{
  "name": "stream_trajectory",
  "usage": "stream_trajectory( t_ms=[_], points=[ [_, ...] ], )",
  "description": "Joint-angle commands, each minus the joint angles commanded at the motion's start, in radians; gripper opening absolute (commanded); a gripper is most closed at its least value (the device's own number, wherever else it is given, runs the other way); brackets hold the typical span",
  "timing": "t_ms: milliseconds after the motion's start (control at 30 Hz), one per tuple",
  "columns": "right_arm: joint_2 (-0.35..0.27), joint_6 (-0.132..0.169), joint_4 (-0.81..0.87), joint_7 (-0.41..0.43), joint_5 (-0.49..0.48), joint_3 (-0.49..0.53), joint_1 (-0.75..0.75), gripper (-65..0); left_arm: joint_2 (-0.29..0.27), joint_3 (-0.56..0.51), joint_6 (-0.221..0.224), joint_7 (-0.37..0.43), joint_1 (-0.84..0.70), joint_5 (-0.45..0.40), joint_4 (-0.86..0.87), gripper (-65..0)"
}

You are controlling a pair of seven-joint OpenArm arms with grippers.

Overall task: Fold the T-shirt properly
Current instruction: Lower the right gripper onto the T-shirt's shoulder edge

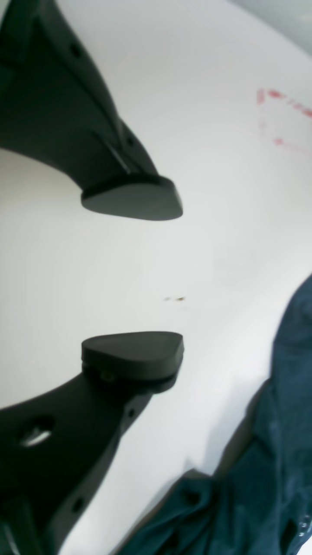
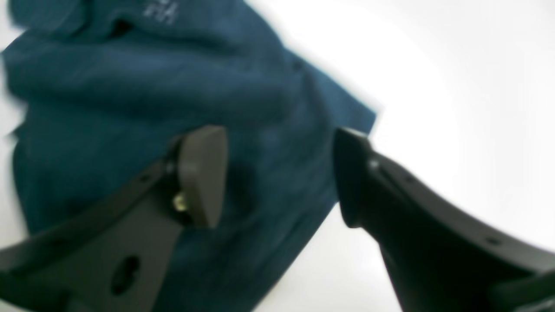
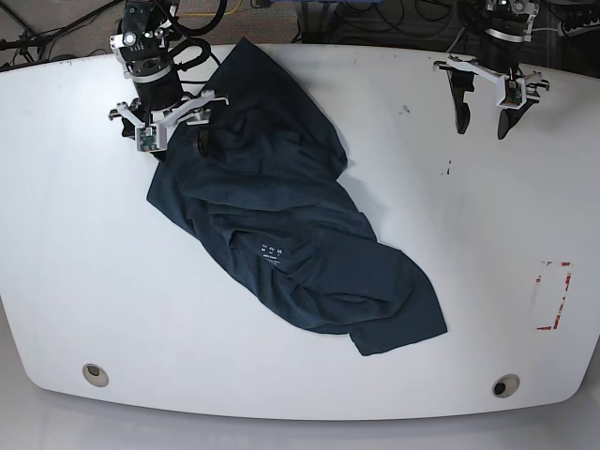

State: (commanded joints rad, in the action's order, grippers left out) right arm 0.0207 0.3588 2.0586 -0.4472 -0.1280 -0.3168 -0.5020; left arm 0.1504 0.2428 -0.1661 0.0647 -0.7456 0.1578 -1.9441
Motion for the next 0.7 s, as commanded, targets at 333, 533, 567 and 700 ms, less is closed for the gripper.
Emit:
stream_trajectory(
  t_ms=[333,533,567,700],
  points=[
    [-0.013,-0.006,-0.056,-0.064,0.057,0.026,0.111,-23.7,0.022,-0.002,-0.006,-0.149,0.107,0.007,-0.002,-30.6],
    [-0.005,-0.019,-0.123,-0.15,0.006,0.003,0.228,-24.2,0.017,0.009,-0.001,-0.166,0.18,0.018,0.003,-31.2],
    [-0.003,-0.019,-0.129,-0.154,-0.005,-0.003,0.236,-24.2,0.016,0.01,-0.001,-0.161,0.186,0.019,0.003,-31.3],
    [0.0,-0.017,-0.153,-0.167,-0.049,-0.025,0.264,-24.3,0.013,0.011,0.001,-0.144,0.198,0.02,0.004,-31.1]
  ],
)
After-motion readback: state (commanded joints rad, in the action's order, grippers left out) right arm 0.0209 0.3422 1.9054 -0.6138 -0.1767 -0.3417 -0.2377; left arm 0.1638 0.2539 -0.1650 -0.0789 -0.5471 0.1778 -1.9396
